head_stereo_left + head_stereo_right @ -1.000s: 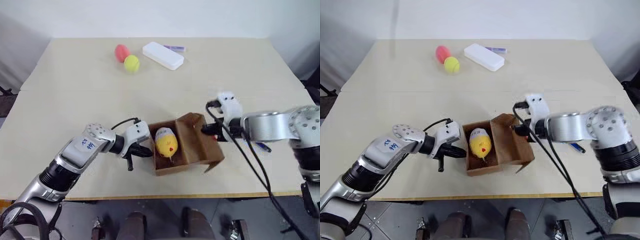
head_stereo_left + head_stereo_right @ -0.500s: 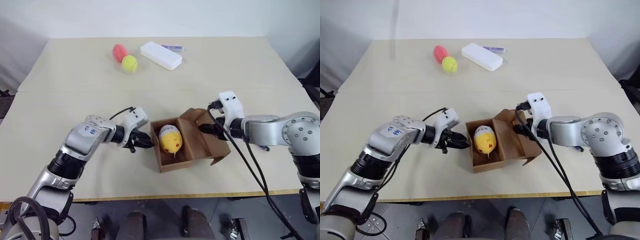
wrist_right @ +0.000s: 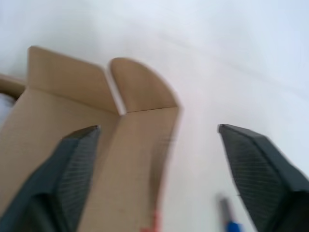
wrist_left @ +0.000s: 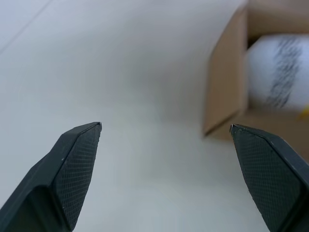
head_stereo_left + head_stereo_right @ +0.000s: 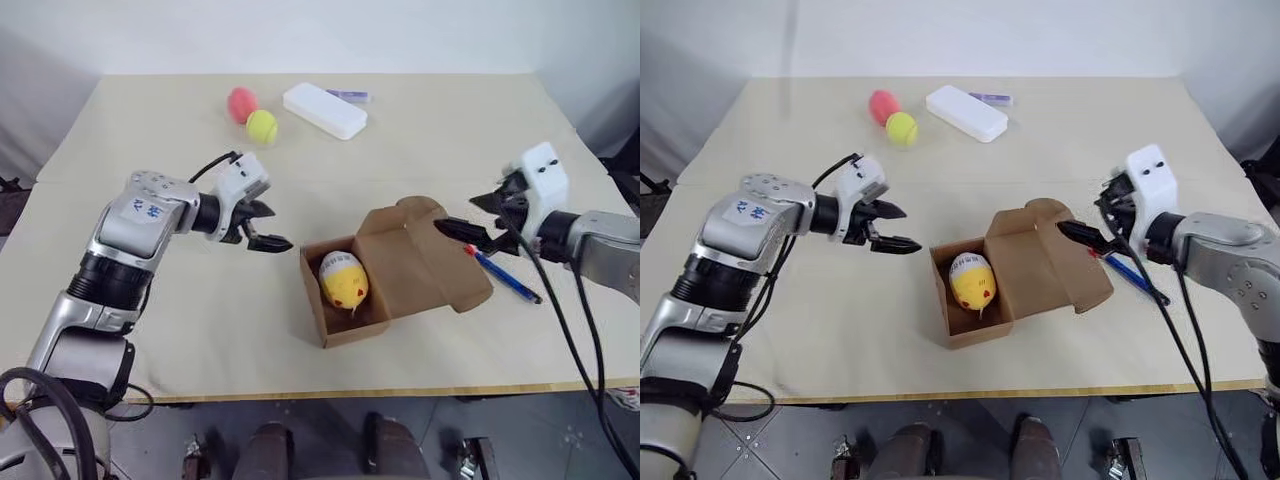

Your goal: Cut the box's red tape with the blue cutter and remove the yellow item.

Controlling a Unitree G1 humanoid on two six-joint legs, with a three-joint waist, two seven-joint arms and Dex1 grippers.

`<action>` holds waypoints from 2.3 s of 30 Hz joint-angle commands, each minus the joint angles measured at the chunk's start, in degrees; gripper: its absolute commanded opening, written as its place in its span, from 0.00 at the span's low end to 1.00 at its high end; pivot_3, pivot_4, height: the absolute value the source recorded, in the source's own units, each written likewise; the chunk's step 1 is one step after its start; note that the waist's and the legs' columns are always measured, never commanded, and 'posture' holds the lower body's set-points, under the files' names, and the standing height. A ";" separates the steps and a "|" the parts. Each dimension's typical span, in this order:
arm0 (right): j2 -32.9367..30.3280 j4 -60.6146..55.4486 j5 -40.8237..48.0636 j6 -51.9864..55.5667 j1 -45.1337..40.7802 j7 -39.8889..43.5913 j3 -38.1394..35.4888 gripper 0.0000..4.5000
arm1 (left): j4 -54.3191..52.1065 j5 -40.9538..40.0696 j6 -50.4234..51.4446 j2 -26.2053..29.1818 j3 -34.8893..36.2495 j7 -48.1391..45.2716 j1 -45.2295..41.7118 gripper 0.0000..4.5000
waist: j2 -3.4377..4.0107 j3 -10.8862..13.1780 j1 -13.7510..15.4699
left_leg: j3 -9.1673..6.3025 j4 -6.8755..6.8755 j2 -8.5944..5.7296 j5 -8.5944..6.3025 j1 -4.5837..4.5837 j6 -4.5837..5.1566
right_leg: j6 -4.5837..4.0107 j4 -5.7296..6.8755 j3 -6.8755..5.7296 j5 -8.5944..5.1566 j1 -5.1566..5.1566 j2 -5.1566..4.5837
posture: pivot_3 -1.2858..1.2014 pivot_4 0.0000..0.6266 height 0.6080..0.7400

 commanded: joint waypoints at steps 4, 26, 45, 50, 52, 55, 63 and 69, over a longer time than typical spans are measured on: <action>-2.92 -14.71 -1.41 -6.81 14.34 16.17 -17.69 0.99 | -14.21 -3.11 -1.58 -2.82 -2.71 -4.92 1.30 1.00 | 0.00 0.00 -0.12 | -0.01 0.02 0.02 -0.10 0.08 0.05 | 0.09 0.04 -0.11 0.05 0.04 0.00 | 0.52 0.24 1.00; 4.75 -28.47 -6.74 -7.99 35.57 17.97 -31.03 1.00 | 1.33 11.20 -17.53 -11.33 -12.55 -7.58 -2.07 0.82 | 0.00 0.01 0.30 | 0.16 0.33 0.02 -0.08 0.31 0.05 | -0.02 0.05 0.09 0.09 0.31 0.00 | 0.52 0.24 1.00; 3.64 -23.99 -8.94 -10.69 31.89 21.22 -28.23 1.00 | -5.46 -1.82 -9.57 -13.84 7.36 -3.24 -2.21 0.01 | 0.00 0.01 0.27 | 0.14 0.34 0.02 -0.08 0.32 0.05 | -0.01 0.09 0.09 0.10 0.30 0.00 | 0.52 0.24 1.00; 3.10 -20.92 -9.85 -12.56 29.10 24.05 -26.58 1.00 | -7.15 -7.67 -1.39 -13.76 17.63 4.52 -2.69 0.01 | 0.00 0.01 -0.17 | 0.13 0.37 0.03 -0.08 0.36 0.05 | 0.00 0.16 0.09 0.10 0.31 0.00 | 0.52 0.24 1.00; 3.51 -19.90 -9.92 -13.78 27.99 25.17 -25.98 1.00 | -7.67 -7.30 1.25 -11.32 18.65 6.47 -2.23 0.01 | 0.00 0.01 -0.22 | 0.13 0.36 0.03 -0.08 0.37 0.04 | 0.00 0.18 0.09 0.10 0.31 0.00 | 0.52 0.24 1.00; 6.03 -17.55 -7.29 -15.36 24.97 26.15 -24.90 1.00 | -8.29 -5.04 2.59 -5.51 17.50 7.09 0.24 0.01 | 0.00 0.01 -0.47 | 0.12 0.33 0.03 -0.08 0.40 0.04 | 0.01 0.20 0.09 0.10 0.31 0.00 | 0.52 0.24 1.00; 9.01 -7.95 -10.44 -20.35 14.48 31.52 -14.84 1.00 | -5.38 2.70 6.33 15.95 16.05 8.75 13.07 0.29 | 0.01 0.04 -1.36 | 0.15 0.21 0.04 -0.04 0.46 -0.03 | 0.00 0.21 0.09 0.10 0.26 0.00 | 0.52 0.24 1.00; 9.79 -2.19 -13.38 -22.90 8.39 34.77 -9.35 1.00 | -6.20 1.08 8.18 17.48 20.74 11.19 16.76 0.72 | -0.01 0.05 -0.14 | 0.12 0.23 0.04 -0.05 0.40 -0.03 | 0.01 0.22 0.07 0.10 0.25 0.00 | 0.52 0.24 1.00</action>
